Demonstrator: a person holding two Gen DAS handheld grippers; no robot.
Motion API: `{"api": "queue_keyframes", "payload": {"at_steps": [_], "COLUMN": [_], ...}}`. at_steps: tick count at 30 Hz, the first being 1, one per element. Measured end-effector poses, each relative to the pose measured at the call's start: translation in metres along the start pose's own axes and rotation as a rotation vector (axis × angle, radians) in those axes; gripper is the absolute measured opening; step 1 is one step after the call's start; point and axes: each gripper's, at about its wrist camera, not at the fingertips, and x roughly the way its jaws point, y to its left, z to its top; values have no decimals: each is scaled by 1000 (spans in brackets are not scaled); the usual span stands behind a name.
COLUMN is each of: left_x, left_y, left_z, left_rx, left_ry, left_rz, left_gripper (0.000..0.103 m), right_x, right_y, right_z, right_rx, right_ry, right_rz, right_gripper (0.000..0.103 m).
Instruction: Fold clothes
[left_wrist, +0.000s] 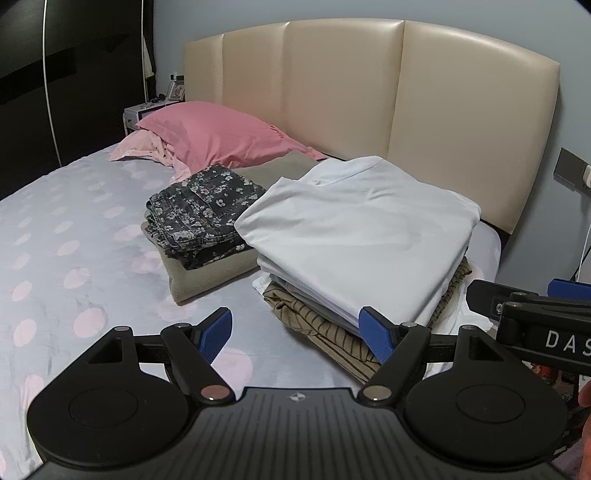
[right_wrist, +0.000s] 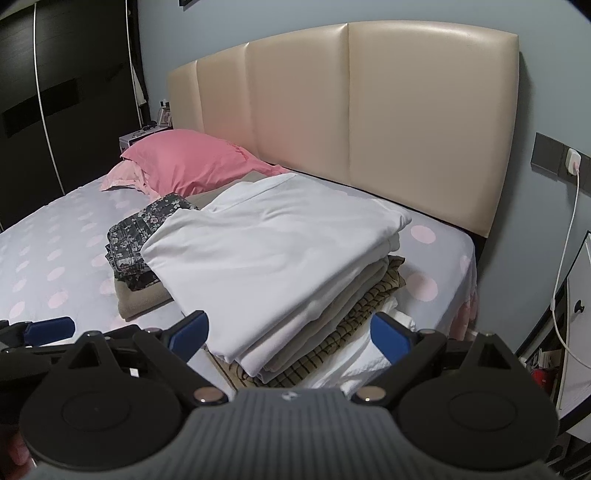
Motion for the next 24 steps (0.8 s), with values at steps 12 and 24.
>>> {"api": "queue_keyframes", "payload": {"at_steps": [12, 24], "left_x": [-1, 0], "left_y": [0, 0], "left_z": [-1, 0], "left_rx": [-11, -13], "left_ry": [4, 14], "left_rz": [8, 16], "left_gripper": [75, 75], "right_x": [-2, -1], "right_y": [3, 3], "right_z": [-1, -2], "right_rx": [-10, 1], "right_ry": [-9, -5], "right_rz": [-15, -20], "right_gripper": [96, 95]}}
